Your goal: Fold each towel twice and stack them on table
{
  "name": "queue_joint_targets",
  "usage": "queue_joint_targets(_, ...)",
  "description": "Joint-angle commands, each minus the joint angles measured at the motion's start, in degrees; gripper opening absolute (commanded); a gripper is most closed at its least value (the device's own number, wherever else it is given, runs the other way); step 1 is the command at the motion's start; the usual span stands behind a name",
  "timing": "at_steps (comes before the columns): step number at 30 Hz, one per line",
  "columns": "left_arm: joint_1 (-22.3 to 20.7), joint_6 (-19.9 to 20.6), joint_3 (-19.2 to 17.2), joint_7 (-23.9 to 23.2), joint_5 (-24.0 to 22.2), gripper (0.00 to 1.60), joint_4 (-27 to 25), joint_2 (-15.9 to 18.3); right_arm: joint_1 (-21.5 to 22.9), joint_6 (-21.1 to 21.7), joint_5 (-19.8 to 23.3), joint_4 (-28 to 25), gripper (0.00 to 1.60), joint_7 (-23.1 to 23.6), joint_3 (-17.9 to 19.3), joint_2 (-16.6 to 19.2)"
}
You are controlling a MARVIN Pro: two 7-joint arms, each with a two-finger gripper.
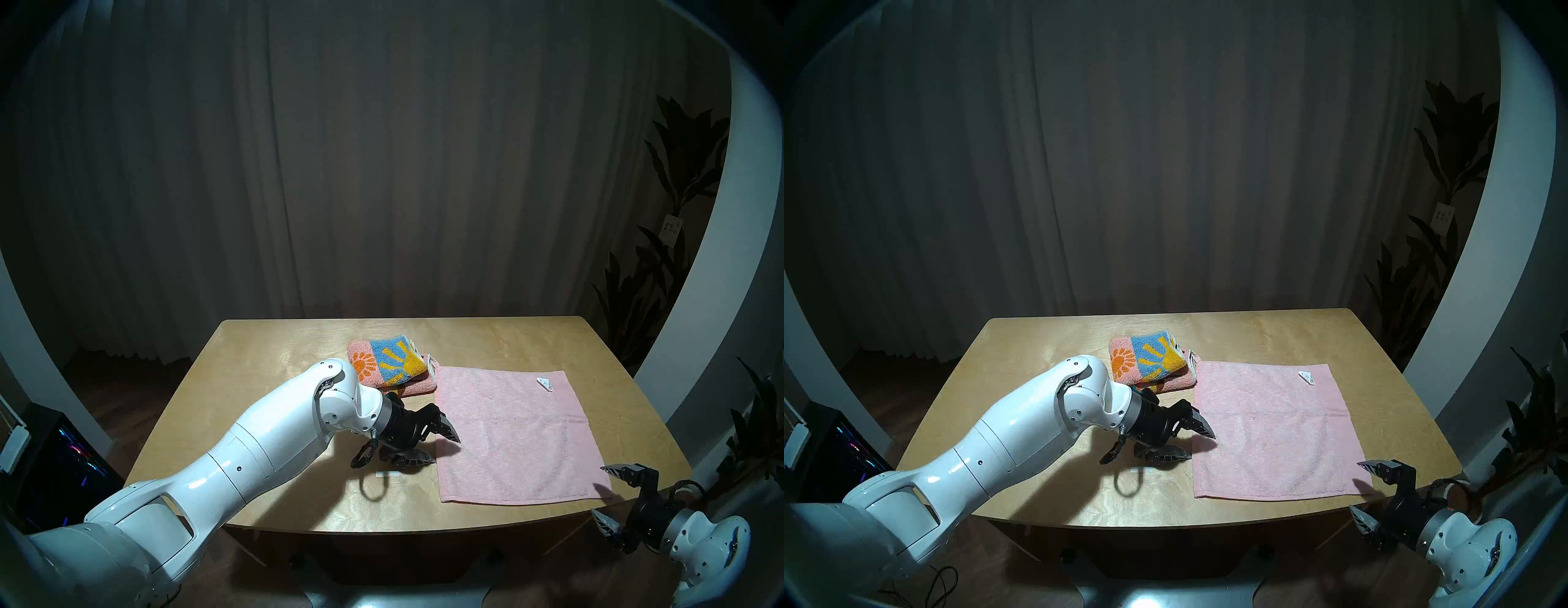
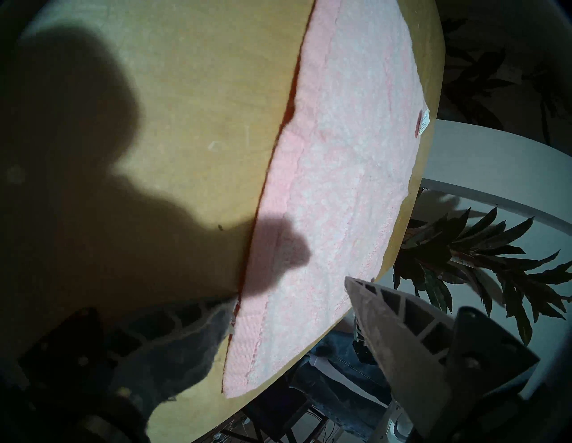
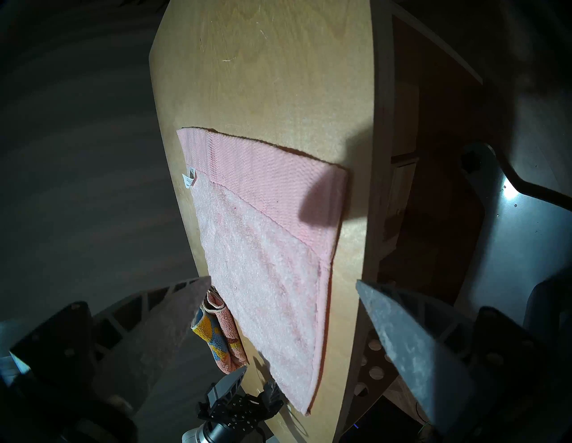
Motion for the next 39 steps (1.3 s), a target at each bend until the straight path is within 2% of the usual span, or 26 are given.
queue_joint_targets(1,1.7,0.0,0.5,-1.1,2.2,1.60,3.4,1.5,0.0,0.1,0.2,-1.1,1.60,0.2,0.2,0.0)
queue_joint_targets(8,2.7,2.0,1.3,-3.0,0.5,1.60,2.5,1.8,0.1,-0.1,0.4,-1.3,1.60,0.0,0.4,0.3)
queue_joint_targets(10,2.4,3.3,2.1,-3.2,1.8,1.60,1.8,2.0,0.1,-0.1,0.4,-1.2,1.60,0.0,0.5,0.2)
queue_joint_targets(19,2.0,3.9,3.1,-3.1,1.9,1.60,0.8,1.5,0.2,-0.3,0.7,-1.2,1.60,-0.3,0.6,0.2)
queue_joint_targets(32,2.0,4.7,3.7,-2.8,-0.2,1.60,-0.5,1.5,0.2,-0.4,0.0,-2.5,1.60,0.5,0.3,-1.3)
queue_joint_targets(39,1.7,4.8,4.2,-2.6,-0.4,1.60,0.0,1.0,0.9,-0.5,-2.3,-1.7,1.60,1.3,-0.3,-2.2)
